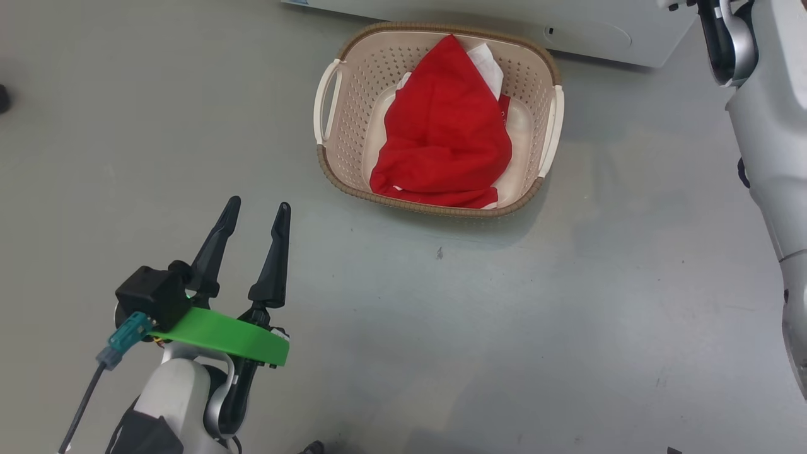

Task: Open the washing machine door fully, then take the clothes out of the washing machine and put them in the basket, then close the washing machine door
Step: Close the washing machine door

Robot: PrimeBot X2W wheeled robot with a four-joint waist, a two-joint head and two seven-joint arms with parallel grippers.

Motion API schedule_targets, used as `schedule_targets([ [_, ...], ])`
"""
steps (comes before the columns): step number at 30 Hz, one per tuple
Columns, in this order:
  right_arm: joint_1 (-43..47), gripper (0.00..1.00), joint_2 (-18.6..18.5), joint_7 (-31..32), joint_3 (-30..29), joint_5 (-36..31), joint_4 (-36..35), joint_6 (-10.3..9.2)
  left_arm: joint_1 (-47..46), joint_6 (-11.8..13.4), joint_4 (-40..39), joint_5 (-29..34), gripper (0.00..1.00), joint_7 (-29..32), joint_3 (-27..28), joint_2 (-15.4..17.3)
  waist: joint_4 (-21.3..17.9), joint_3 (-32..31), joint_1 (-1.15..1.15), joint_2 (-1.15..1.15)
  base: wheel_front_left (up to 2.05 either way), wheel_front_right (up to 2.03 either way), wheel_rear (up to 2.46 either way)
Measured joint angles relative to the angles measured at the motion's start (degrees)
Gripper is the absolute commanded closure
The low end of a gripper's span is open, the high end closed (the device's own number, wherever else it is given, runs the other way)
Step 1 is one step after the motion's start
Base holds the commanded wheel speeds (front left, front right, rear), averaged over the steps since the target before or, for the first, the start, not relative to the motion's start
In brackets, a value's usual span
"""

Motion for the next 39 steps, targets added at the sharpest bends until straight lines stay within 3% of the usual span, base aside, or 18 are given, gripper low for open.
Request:
schedule_targets([
  [4, 0.0, 1.00, 0.8, -0.4, 0.3, 0.1, 1.3, 0.15, 0.0, 0.0, 0.3, 0.0, 0.00, 0.0, 0.4, 0.2, -0.6, -0.6, 0.00, 0.00, 0.00, 0.00, 0.00],
  [11, 1.7, 1.00, 2.5, -1.1, 1.4, 1.9, 2.3, 3.71, 0.0, 0.0, 0.9, 0.0, 0.00, 0.0, 1.4, 0.4, -1.5, -2.3, 0.00, 0.00, 0.00, 0.00, 0.00],
  [19, 10.3, 1.00, 4.3, -2.0, 1.1, 4.4, 2.6, 7.16, 0.1, 0.0, 1.6, 0.3, 0.00, 0.0, 2.5, 1.6, -3.2, -5.9, 0.00, 0.00, 0.00, 0.00, 0.00],
  [23, 14.7, 1.00, 5.2, -2.0, -0.7, 6.9, 2.5, 7.17, 0.8, 0.0, 1.8, 1.2, 0.00, 0.0, 3.5, 2.5, -4.5, -8.0, 0.00, 0.00, 0.00, 0.00, 0.00],
  [24, 15.7, 0.71, 5.2, -2.0, -1.0, 7.1, 2.1, 7.24, 1.1, 0.0, 1.9, 1.3, 0.00, 0.0, 3.7, 2.6, -4.9, -8.5, 0.00, 0.00, 0.00, 0.00, 0.00],
  [25, 16.7, 0.55, 5.3, -2.0, -1.5, 7.3, 1.5, 7.24, 1.4, 0.0, 2.0, 1.4, 0.00, 0.0, 3.8, 2.8, -5.3, -9.0, 0.00, 0.00, 0.00, 0.00, 0.00],
  [26, 17.6, 0.00, 5.4, -2.0, -2.1, 7.9, 0.9, 7.25, 1.7, 0.0, 2.0, 1.5, 0.00, 0.0, 4.1, 3.0, -5.8, -9.5, 0.00, 0.00, 0.00, 0.00, 0.00],
  [39, 32.1, 0.00, 6.4, -2.0, -5.0, 8.5, -6.3, 7.60, 6.3, 0.0, 2.6, 2.9, 0.00, 0.0, 7.0, 4.3, -12.7, -15.4, 0.00, 0.00, 0.00, 0.00, 0.00],
])
